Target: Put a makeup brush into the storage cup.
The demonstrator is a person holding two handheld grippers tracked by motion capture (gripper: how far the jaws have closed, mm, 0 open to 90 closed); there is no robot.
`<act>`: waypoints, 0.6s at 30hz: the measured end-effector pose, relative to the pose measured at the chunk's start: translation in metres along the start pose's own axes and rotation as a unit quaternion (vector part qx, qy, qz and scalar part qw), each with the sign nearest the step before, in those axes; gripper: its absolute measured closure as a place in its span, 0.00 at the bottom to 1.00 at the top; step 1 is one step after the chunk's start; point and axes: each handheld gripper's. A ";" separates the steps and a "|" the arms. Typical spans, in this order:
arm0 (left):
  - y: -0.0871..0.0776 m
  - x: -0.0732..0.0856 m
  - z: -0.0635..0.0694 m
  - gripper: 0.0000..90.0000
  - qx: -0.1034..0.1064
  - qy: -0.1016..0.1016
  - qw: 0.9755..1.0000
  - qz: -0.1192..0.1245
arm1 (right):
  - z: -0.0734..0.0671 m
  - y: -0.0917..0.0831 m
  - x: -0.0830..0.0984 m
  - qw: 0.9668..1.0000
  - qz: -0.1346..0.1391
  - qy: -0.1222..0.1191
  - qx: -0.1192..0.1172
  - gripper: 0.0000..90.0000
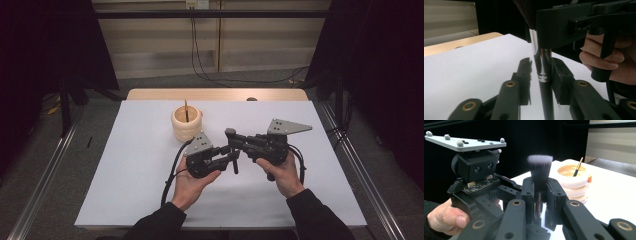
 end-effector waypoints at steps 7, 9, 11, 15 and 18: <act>0.000 0.000 -0.001 0.86 0.003 0.000 1.000 0.004 | 0.000 0.000 0.000 1.000 -0.001 -0.002 0.000 0.86; -0.001 0.000 -0.001 0.87 -0.004 -0.004 1.000 -0.003 | 0.000 0.000 0.000 1.000 -0.001 -0.002 0.000 0.86; -0.002 -0.001 -0.002 0.87 0.001 -0.005 1.000 -0.006 | 0.000 0.000 0.001 1.000 -0.002 -0.003 0.003 0.86; -0.002 -0.001 -0.001 0.87 0.002 -0.007 1.000 -0.002 | 0.000 0.000 0.001 1.000 0.001 0.000 -0.001 0.86; -0.003 -0.001 -0.003 0.87 0.003 -0.003 1.000 -0.006 | 0.000 0.000 0.001 1.000 0.002 -0.001 -0.002 0.86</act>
Point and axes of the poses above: each handheld gripper's, and its own axes: y roughly forward along the jaws, x roughly out of its underside, z roughly to its right, and after that the axes turned 4 degrees about -y, right-handed
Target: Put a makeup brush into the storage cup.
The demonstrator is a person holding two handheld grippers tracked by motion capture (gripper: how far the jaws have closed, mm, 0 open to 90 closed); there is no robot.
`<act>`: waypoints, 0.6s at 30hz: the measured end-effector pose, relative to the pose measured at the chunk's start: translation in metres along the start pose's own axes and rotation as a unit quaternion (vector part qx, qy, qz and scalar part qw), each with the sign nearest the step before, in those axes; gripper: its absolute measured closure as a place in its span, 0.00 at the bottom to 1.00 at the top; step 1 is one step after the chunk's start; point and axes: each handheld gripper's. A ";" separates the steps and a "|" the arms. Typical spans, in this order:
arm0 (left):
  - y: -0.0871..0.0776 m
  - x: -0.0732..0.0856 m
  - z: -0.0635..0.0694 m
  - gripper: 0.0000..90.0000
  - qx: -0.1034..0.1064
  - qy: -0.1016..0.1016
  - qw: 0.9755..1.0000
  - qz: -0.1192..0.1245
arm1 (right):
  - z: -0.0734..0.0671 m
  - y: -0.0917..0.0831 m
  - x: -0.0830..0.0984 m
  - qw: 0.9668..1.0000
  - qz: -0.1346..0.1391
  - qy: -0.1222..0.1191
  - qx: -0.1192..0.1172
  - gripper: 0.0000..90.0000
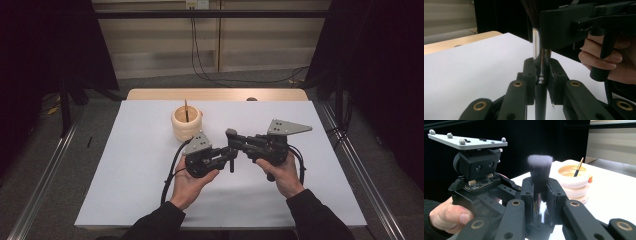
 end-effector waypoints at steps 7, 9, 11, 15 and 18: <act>0.002 0.001 -0.001 0.87 0.001 -0.003 1.000 0.001 | 0.000 -0.001 -0.001 1.000 0.005 0.002 0.002 0.80; 0.002 0.001 -0.001 0.87 0.003 -0.006 1.000 0.004 | 0.000 -0.001 -0.001 1.000 0.006 0.003 0.004 0.77; 0.002 0.001 0.000 0.87 -0.001 -0.002 1.000 0.000 | -0.001 -0.001 -0.001 1.000 0.006 0.003 0.003 0.73; 0.001 0.001 -0.001 0.87 0.000 0.001 1.000 -0.002 | -0.001 -0.001 -0.001 1.000 0.008 0.004 0.004 0.65; -0.001 0.000 -0.001 0.87 -0.003 0.001 1.000 0.000 | -0.002 -0.001 -0.001 1.000 0.009 0.003 0.008 0.53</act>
Point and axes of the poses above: each handheld gripper's, and its own axes: y roughly forward along the jaws, x roughly out of its underside, z roughly to its right, and after that the axes turned 4 degrees about -y, right-handed
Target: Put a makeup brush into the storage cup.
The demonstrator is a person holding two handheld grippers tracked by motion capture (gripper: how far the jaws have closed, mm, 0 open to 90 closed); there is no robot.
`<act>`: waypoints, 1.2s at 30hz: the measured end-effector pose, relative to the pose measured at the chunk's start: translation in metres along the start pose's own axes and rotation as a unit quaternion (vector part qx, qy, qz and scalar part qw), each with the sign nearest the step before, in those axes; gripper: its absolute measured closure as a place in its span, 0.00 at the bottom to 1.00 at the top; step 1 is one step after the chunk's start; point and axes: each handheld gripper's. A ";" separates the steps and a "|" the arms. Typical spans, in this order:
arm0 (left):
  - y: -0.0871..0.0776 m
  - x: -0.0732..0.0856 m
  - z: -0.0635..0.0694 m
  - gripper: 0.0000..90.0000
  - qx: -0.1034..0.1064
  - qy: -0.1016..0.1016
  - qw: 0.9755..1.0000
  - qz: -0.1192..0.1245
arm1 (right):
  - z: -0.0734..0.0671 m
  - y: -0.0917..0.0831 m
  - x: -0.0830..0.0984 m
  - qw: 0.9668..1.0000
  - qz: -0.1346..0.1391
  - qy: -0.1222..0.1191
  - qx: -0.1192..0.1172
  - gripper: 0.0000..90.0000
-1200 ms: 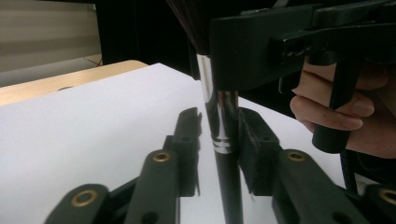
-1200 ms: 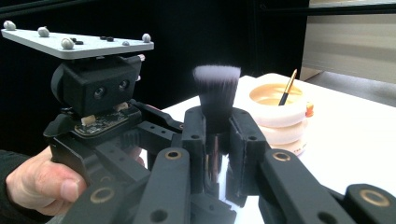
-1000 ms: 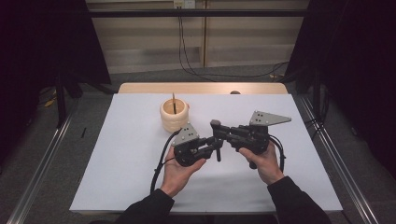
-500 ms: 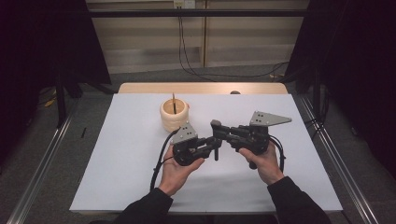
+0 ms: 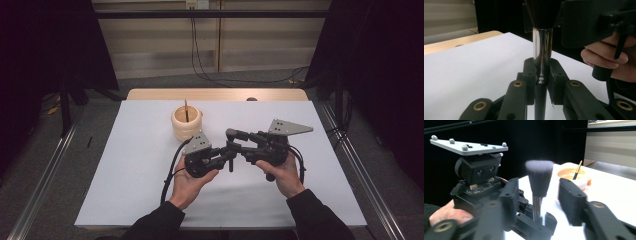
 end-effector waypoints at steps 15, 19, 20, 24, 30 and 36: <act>-0.004 -0.001 -0.001 0.87 -0.003 0.004 1.000 0.004 | 0.001 0.000 0.000 1.000 0.007 -0.006 0.015 0.16; -0.005 -0.001 -0.001 0.87 -0.004 0.005 1.000 0.002 | 0.002 0.000 0.000 1.000 0.010 -0.006 0.012 0.10; -0.005 -0.001 -0.001 0.87 -0.005 0.005 1.000 0.003 | 0.002 0.000 0.000 1.000 0.011 -0.009 0.010 0.08; -0.006 -0.001 -0.002 0.87 -0.005 0.005 1.000 0.005 | 0.003 -0.002 0.000 1.000 0.014 -0.007 0.011 0.05; -0.008 -0.002 -0.003 0.87 -0.008 0.007 1.000 0.002 | 0.004 -0.005 0.000 1.000 0.016 -0.004 0.005 0.04; -0.011 -0.002 -0.004 0.87 -0.008 0.004 1.000 0.009 | 0.005 -0.008 0.000 1.000 0.015 -0.011 0.025 0.03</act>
Point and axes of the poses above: each handheld gripper's, and its own axes: y roughly forward along the jaws, x roughly out of its underside, z roughly to its right, and after that the axes turned 4 degrees about -y, right-handed
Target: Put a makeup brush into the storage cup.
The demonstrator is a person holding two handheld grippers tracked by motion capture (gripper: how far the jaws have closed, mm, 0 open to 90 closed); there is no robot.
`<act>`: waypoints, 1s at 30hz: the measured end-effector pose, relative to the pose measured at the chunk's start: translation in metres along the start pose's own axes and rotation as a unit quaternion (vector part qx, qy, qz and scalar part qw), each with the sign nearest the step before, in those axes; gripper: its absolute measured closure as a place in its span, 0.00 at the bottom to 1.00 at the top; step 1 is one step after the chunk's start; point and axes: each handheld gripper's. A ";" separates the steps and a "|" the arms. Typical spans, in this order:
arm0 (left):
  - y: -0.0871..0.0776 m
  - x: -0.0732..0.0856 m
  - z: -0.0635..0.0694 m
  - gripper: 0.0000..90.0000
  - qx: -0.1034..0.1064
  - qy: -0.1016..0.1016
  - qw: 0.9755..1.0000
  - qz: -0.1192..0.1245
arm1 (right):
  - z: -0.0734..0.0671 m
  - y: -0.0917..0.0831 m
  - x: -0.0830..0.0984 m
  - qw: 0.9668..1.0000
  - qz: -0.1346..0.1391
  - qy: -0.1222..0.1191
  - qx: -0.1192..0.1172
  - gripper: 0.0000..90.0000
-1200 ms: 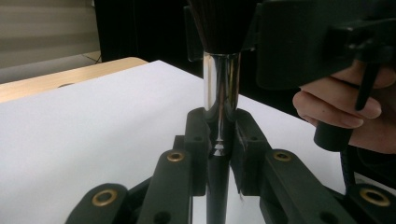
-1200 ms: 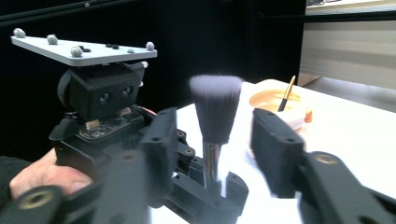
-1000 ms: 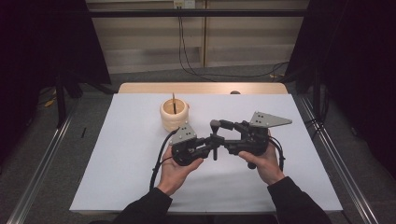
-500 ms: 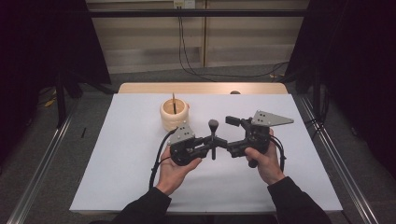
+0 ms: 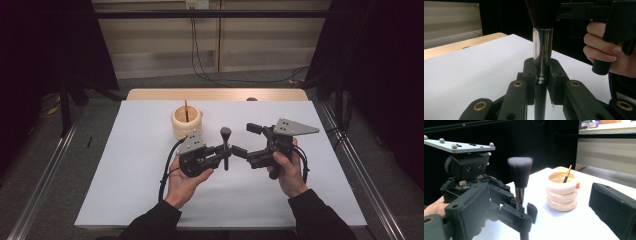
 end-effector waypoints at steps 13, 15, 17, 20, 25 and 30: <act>-0.010 -0.002 -0.004 0.87 -0.008 0.005 1.000 -0.001 | -0.001 -0.011 0.007 0.999 0.000 -0.022 0.030 0.01; -0.011 -0.002 -0.004 0.87 -0.010 0.004 1.000 0.001 | 0.000 -0.013 0.009 0.999 -0.004 -0.021 0.035 0.01; -0.012 -0.002 -0.006 0.87 -0.011 0.003 1.000 0.001 | 0.002 -0.017 0.011 0.999 -0.003 -0.025 0.047 0.01; -0.014 -0.003 -0.007 0.87 -0.013 0.004 1.000 0.002 | 0.003 -0.022 0.012 0.998 -0.009 -0.026 0.058 0.03; -0.018 -0.005 -0.010 0.87 -0.027 0.006 1.000 0.002 | 0.005 -0.030 0.016 0.998 -0.011 -0.023 0.057 0.02; -0.023 -0.005 -0.015 0.87 -0.031 0.006 0.999 0.004 | 0.006 -0.036 0.017 0.996 -0.017 -0.024 0.085 0.02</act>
Point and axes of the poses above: each handheld gripper's, and its own axes: y roughly forward along the jaws, x roughly out of its underside, z roughly to its right, and after that the axes turned 4 degrees about -y, right-handed
